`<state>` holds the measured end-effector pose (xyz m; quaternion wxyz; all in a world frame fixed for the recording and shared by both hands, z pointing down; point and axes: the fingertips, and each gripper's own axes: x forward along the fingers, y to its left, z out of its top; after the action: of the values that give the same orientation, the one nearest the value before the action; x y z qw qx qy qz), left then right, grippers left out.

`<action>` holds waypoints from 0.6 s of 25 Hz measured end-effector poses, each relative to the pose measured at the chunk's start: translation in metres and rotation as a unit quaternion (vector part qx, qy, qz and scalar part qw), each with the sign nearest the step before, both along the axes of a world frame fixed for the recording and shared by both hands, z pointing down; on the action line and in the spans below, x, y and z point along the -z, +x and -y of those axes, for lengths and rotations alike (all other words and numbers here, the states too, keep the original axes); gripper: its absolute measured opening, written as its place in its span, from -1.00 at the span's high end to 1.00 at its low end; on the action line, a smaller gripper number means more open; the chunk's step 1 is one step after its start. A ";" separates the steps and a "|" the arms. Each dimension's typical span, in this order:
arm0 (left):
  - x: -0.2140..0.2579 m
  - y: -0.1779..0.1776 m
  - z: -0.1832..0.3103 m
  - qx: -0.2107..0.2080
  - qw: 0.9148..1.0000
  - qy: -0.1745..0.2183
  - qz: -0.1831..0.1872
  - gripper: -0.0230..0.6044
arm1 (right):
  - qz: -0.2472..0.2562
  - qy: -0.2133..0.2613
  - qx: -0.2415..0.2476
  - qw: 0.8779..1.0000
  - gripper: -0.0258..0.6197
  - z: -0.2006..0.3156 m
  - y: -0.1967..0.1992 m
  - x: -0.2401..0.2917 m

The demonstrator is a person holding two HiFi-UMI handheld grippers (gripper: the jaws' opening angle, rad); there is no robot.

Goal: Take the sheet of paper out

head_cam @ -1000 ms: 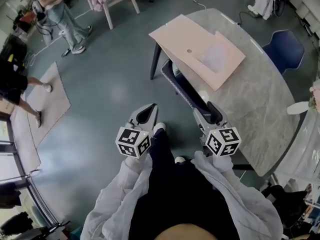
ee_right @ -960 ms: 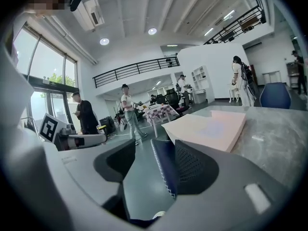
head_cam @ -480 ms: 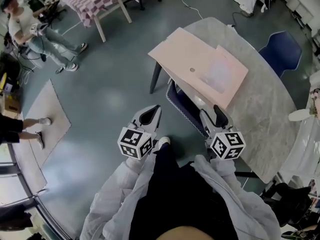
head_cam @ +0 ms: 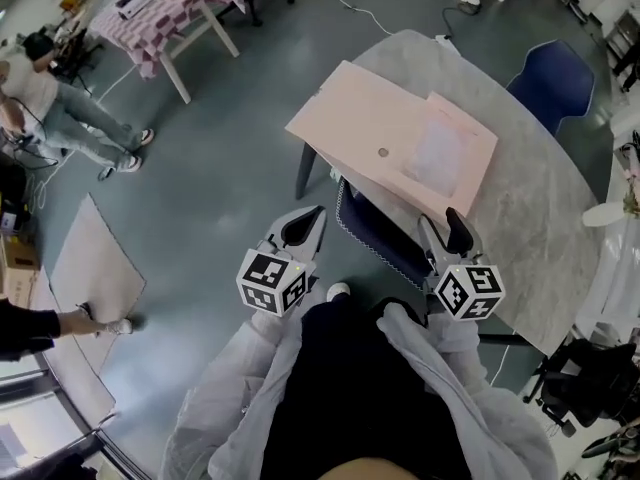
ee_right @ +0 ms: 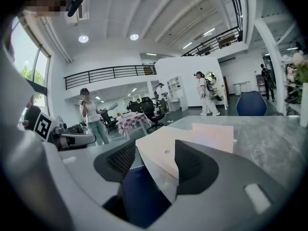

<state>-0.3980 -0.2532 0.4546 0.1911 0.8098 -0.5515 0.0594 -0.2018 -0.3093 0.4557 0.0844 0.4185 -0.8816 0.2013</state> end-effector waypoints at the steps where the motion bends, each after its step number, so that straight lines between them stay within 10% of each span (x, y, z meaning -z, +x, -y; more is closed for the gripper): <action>1: -0.001 -0.001 0.007 -0.004 1.000 -0.001 0.001 0.93 | -0.003 0.000 -0.002 1.000 0.15 0.003 -0.001 -0.001; 15: -0.016 0.029 0.111 -0.057 0.998 -0.034 -0.002 0.93 | -0.038 -0.004 0.002 0.999 0.15 0.066 0.018 -0.022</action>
<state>-0.3693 -0.3647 0.4708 0.2159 0.8328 -0.5021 0.0876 -0.1843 -0.3751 0.4773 0.1200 0.4238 -0.8777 0.1886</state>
